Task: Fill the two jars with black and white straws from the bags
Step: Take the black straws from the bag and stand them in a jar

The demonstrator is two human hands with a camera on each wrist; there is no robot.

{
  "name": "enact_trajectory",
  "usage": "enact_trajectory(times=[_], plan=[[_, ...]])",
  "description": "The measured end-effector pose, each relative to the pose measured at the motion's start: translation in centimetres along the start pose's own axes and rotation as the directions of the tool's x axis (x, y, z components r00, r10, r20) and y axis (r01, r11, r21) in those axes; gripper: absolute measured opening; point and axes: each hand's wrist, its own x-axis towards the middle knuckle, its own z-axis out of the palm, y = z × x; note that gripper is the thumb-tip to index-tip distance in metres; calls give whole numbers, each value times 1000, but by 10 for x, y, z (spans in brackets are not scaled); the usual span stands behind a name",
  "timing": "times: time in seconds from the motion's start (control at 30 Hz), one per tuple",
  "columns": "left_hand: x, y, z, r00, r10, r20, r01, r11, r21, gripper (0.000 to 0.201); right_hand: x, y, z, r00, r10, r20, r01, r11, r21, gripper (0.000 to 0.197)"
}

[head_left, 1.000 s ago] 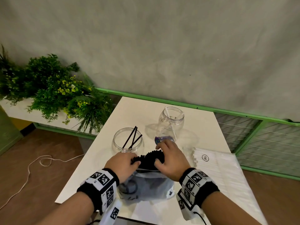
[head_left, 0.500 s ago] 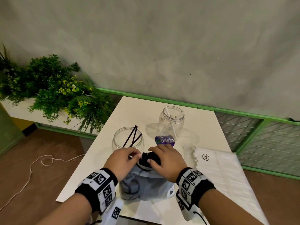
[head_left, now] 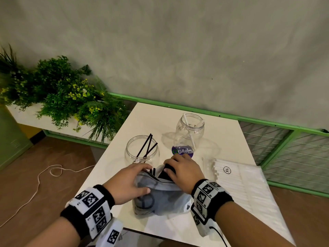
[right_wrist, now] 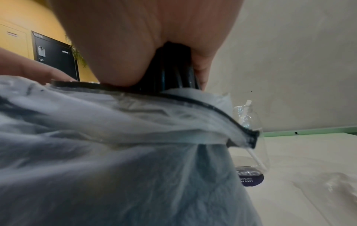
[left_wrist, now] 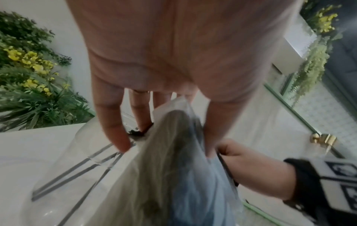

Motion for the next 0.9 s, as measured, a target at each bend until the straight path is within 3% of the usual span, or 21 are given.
enact_trajectory(times=[0.2, 0.47, 0.57, 0.67, 0.7, 0.8, 0.9], plan=[[8, -1, 11, 953, -44, -300, 18, 996, -91, 36, -3, -5, -1, 1000, -15, 11, 14, 998, 60, 54], [9, 4, 19, 911, 6, -413, -92, 978, -187, 45, -6, -17, -1, 997, -82, 13, 80, 993, 89, 68], [9, 11, 21, 921, -55, -385, -74, 947, -313, 35, -5, -17, 0, 997, -77, 21, 75, 994, 82, 70], [7, 10, 21, 957, -147, -251, 38, 919, -392, 17, -3, -16, 1, 998, -58, 6, 58, 996, 63, 64], [6, 10, 19, 962, -177, -209, 76, 905, -418, 23, -3, -15, 1, 998, -57, -10, 58, 997, 56, 62], [7, 10, 17, 948, -249, -196, 135, 877, -461, 34, -2, -12, -2, 999, -47, -3, 47, 998, 44, 66], [12, 7, 17, 935, -308, -178, 178, 839, -514, 15, -3, -11, -6, 1000, -17, 10, 16, 997, 79, 68]])
